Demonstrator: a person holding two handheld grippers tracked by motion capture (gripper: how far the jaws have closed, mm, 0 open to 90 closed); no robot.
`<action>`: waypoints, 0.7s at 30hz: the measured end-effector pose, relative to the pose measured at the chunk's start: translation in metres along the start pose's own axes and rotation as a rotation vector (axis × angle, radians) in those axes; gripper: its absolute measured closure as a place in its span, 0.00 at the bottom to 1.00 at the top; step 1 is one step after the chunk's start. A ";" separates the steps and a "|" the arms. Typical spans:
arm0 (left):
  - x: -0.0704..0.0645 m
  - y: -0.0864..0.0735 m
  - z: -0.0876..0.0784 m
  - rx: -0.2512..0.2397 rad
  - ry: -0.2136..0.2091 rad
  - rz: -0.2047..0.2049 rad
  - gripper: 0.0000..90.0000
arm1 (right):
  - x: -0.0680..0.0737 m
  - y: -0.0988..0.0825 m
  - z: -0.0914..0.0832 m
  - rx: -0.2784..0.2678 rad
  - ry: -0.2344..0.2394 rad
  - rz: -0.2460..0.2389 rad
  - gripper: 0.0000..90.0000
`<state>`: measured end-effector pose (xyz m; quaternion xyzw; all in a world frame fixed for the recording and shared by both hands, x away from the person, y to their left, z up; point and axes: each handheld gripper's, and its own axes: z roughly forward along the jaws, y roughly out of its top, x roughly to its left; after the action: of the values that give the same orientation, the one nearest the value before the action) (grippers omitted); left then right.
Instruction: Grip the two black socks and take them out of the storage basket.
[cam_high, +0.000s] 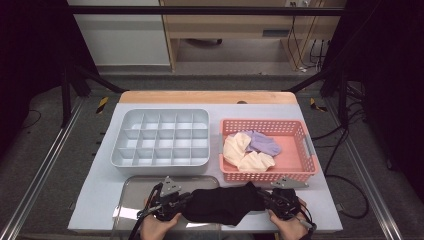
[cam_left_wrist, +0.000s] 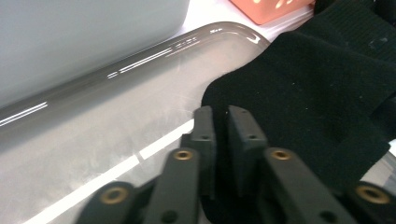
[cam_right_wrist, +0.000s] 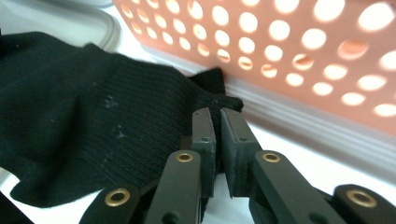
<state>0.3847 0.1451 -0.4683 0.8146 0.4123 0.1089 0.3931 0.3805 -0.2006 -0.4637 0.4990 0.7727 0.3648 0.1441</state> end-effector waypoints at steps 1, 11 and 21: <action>0.000 0.000 -0.001 -0.007 -0.008 -0.001 0.95 | 0.001 0.001 -0.002 -0.009 -0.003 -0.012 0.95; 0.000 0.002 -0.040 -0.066 -0.083 -0.007 0.96 | -0.002 0.015 -0.022 -0.086 0.001 -0.038 0.95; -0.004 -0.005 -0.026 -0.003 -0.058 0.037 0.95 | -0.003 0.023 0.006 0.008 -0.022 -0.108 0.95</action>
<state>0.3661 0.1588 -0.4539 0.8243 0.3857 0.0930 0.4039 0.4004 -0.1951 -0.4522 0.4613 0.7984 0.3478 0.1699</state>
